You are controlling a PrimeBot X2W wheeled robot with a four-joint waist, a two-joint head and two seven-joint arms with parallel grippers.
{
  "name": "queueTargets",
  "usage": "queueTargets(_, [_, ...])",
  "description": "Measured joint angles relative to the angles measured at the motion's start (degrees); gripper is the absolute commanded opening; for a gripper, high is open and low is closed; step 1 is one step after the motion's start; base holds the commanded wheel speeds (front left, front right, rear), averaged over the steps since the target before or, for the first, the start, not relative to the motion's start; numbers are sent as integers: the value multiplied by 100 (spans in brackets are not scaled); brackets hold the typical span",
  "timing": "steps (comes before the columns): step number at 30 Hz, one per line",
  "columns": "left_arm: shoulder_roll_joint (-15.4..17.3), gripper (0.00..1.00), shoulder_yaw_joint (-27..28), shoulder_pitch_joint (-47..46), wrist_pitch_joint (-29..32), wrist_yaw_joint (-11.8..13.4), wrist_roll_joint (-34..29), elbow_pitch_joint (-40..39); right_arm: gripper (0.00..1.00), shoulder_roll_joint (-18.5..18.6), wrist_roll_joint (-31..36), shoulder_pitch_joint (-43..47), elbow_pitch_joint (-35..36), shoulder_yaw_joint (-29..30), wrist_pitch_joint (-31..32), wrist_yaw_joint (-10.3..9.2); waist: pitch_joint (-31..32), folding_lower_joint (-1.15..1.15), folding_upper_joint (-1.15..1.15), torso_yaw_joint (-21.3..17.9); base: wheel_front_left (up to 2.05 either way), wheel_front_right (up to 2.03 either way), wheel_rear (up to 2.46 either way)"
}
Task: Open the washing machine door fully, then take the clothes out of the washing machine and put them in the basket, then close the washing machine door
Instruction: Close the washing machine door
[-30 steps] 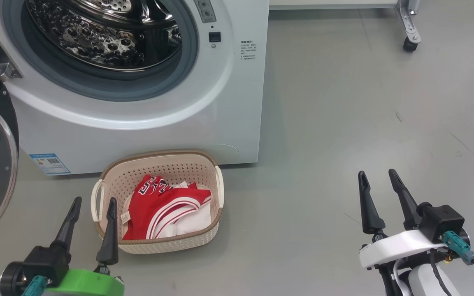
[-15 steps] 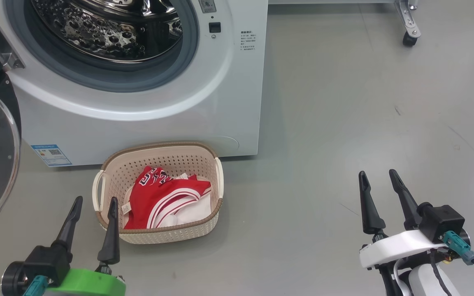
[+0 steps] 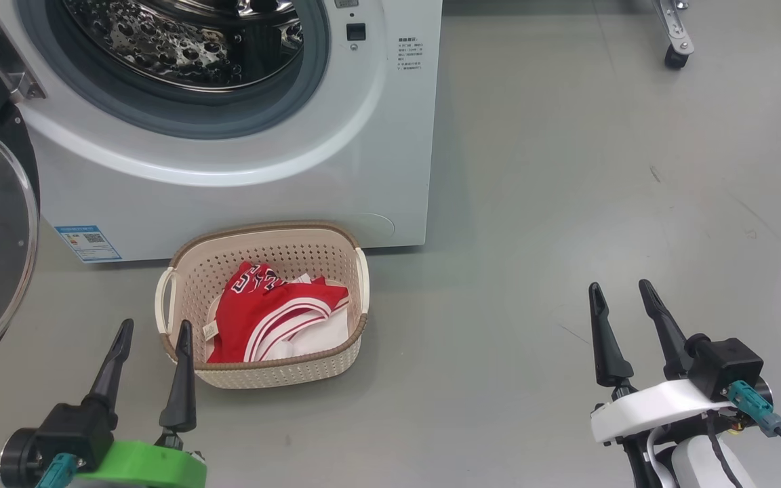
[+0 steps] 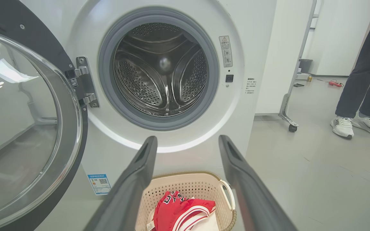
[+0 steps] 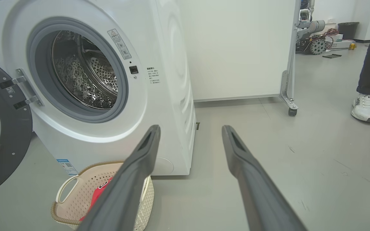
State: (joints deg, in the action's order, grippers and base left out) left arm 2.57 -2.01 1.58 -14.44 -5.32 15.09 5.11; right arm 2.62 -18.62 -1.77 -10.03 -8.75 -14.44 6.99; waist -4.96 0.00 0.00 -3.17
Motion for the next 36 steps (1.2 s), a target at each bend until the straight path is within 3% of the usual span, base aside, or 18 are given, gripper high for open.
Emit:
queueTargets(28, [0,100,-7,1,0,7,-9,-2,100,0,0,-2,-34,-55,0,0,79,0,0,47,0,0,0])
queueTargets(36, [-2,100,-186,1,0,5,-25,4,100,1,-1,0,30,-86,0,0,88,0,0,251,0,0,0])
